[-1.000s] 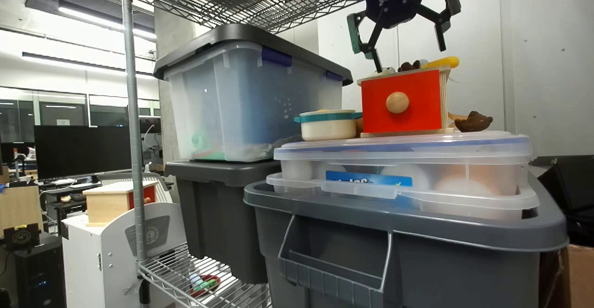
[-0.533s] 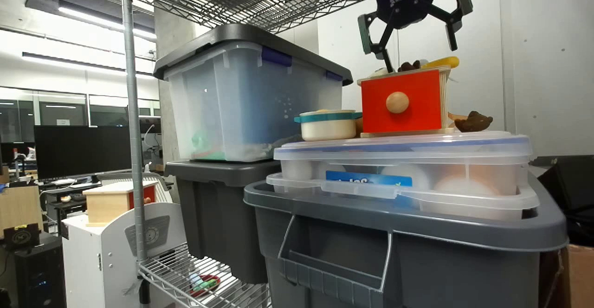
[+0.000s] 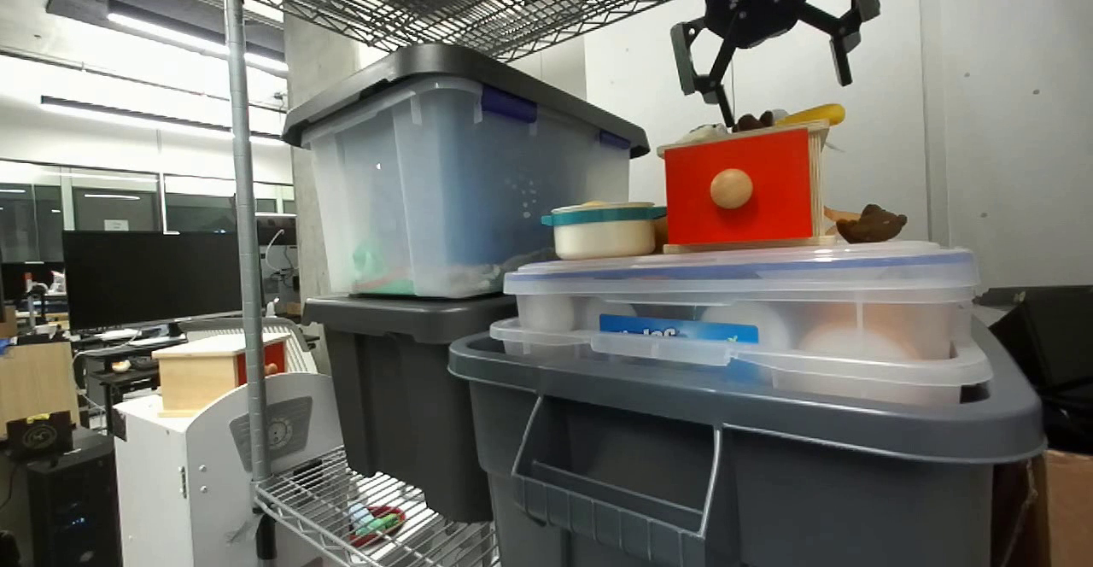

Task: Open the red drawer, pick up the knife from the top of the drawer and put it in the red drawer

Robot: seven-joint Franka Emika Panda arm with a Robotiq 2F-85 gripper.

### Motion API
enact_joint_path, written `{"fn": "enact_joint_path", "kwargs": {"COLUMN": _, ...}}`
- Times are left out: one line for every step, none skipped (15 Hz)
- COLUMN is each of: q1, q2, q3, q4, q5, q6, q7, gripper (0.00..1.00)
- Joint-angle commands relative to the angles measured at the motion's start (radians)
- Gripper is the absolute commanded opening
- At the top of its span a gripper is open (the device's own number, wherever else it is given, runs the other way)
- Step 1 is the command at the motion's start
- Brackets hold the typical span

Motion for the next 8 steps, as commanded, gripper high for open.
{"fn": "enact_joint_path", "kwargs": {"q1": -0.007, "q2": 0.030, "q3": -0.002, "q4": 0.058, "q5": -0.015, "q6": -0.026, "q7": 0.000, "gripper": 1.00}}
{"fn": "enact_joint_path", "kwargs": {"q1": -0.008, "q2": 0.033, "q3": -0.002, "q4": 0.062, "q5": -0.015, "q6": -0.027, "q7": -0.001, "gripper": 1.00}}
{"fn": "enact_joint_path", "kwargs": {"q1": -0.008, "q2": 0.036, "q3": -0.001, "q4": 0.065, "q5": -0.016, "q6": -0.026, "q7": -0.002, "gripper": 1.00}}
{"fn": "enact_joint_path", "kwargs": {"q1": -0.009, "q2": 0.038, "q3": -0.001, "q4": 0.068, "q5": -0.016, "q6": -0.025, "q7": -0.002, "gripper": 1.00}}
{"fn": "enact_joint_path", "kwargs": {"q1": -0.009, "q2": 0.041, "q3": 0.000, "q4": 0.070, "q5": -0.016, "q6": -0.025, "q7": -0.002, "gripper": 1.00}}
{"fn": "enact_joint_path", "kwargs": {"q1": -0.009, "q2": 0.044, "q3": 0.000, "q4": 0.072, "q5": -0.016, "q6": -0.025, "q7": -0.002, "gripper": 1.00}}
{"fn": "enact_joint_path", "kwargs": {"q1": -0.010, "q2": 0.046, "q3": 0.000, "q4": 0.073, "q5": -0.016, "q6": -0.025, "q7": -0.002, "gripper": 1.00}}
{"fn": "enact_joint_path", "kwargs": {"q1": -0.010, "q2": 0.048, "q3": 0.001, "q4": 0.073, "q5": -0.016, "q6": -0.024, "q7": -0.002, "gripper": 0.97}}
